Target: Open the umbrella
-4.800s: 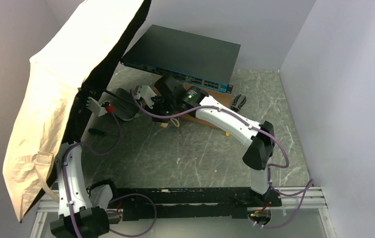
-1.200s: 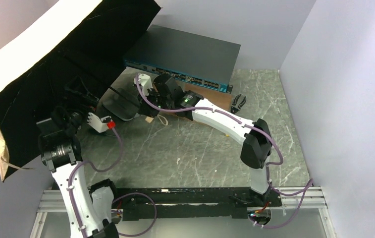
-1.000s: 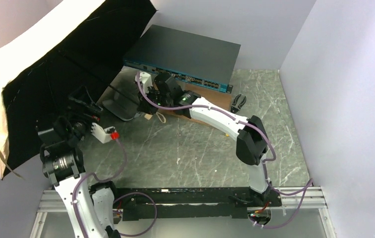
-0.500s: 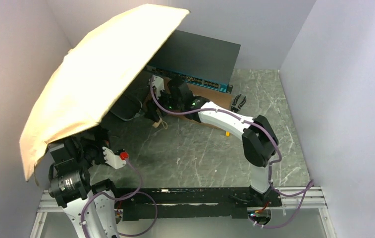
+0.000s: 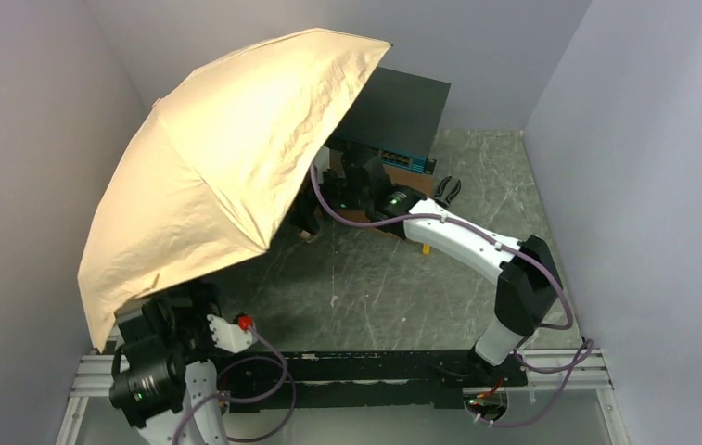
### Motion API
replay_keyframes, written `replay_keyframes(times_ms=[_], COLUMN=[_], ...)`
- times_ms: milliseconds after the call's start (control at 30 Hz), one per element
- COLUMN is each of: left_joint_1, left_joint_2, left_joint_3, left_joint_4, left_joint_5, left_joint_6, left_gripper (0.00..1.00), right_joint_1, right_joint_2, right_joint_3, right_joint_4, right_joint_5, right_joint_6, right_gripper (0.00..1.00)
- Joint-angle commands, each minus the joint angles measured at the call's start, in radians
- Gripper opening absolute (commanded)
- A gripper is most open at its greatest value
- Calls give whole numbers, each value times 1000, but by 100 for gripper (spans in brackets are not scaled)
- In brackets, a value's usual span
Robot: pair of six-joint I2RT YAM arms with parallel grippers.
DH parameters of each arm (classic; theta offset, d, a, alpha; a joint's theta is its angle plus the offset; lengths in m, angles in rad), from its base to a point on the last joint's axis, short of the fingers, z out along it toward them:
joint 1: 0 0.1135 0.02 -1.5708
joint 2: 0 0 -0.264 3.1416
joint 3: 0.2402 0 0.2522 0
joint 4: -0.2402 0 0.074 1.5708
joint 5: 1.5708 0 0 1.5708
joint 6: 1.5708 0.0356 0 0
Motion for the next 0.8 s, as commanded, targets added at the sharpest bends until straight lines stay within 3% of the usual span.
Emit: replay_keyframes(times_ms=[0, 233, 433, 633, 767], left_joint_1=[-2, 1, 0, 6, 34], left_joint_2=[-133, -276, -390, -355, -257], left_joint_3=[-1, 92, 164, 276, 312], left_joint_4=[-85, -82, -82, -86, -86], left_joint_5=[-32, 3, 84, 281, 378], left_joint_6=[5, -70, -106, -306, -436], left_gripper=[100, 100, 100, 100, 100], right_joint_1=[-21, -28, -34, -67, -71], right_joint_2=[-123, -355, -614, -876, -1022], right_joint_3=[-99, -323, -550, -688, -686], right_joint_4=[-9, -4, -49, -178, -290], right_joint_5=[-33, 24, 261, 466, 450], right_joint_6=[2, -16, -103, -166, -171], right_gripper=[88, 99, 100, 100, 100])
